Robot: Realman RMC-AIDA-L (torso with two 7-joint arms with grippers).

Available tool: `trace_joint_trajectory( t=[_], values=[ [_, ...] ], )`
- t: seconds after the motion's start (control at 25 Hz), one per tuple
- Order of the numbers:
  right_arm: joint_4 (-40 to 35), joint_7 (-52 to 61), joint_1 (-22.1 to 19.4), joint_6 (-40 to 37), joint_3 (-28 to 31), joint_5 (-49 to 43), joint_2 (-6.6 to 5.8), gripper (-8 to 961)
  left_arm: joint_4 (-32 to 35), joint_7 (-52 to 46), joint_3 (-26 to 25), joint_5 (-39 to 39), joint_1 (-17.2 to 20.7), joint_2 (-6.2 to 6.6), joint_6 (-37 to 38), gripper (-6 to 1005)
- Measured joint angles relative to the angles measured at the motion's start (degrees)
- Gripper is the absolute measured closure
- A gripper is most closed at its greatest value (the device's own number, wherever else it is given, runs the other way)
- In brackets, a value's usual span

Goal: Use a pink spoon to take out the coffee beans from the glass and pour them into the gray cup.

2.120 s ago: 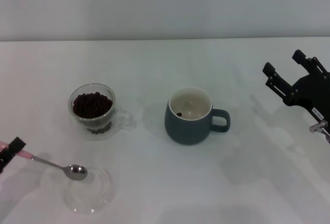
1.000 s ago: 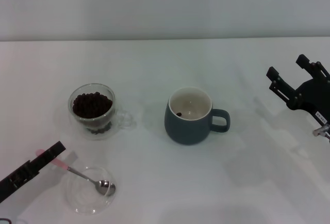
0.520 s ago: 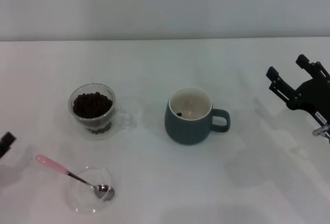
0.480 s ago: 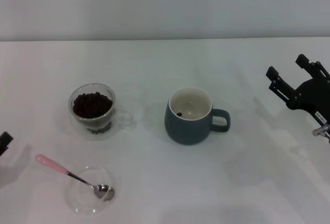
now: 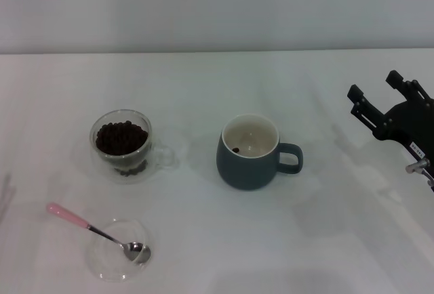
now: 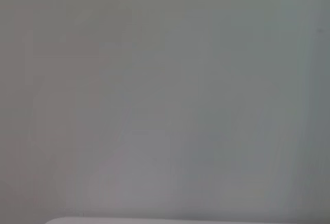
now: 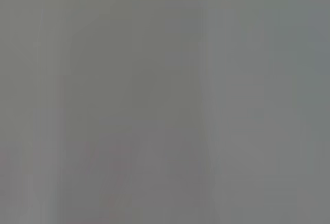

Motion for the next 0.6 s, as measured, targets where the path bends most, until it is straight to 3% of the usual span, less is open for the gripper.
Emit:
trace_joint_trajectory(
  t=[0.32,0.6],
  values=[
    [-0.94,-0.22,1.21,6.90,0.09,3.80,0.08,105,-0.53,-0.05,0.11,-0.30,-2.62,-0.01,1.85,112],
    [-1.55,-0.30,1.05,7.53,-0.09,10.36,0.08,105,-1.44,-0.35,-0.16,-2.99,-3.94,-0.16,4.88,111]
  ],
)
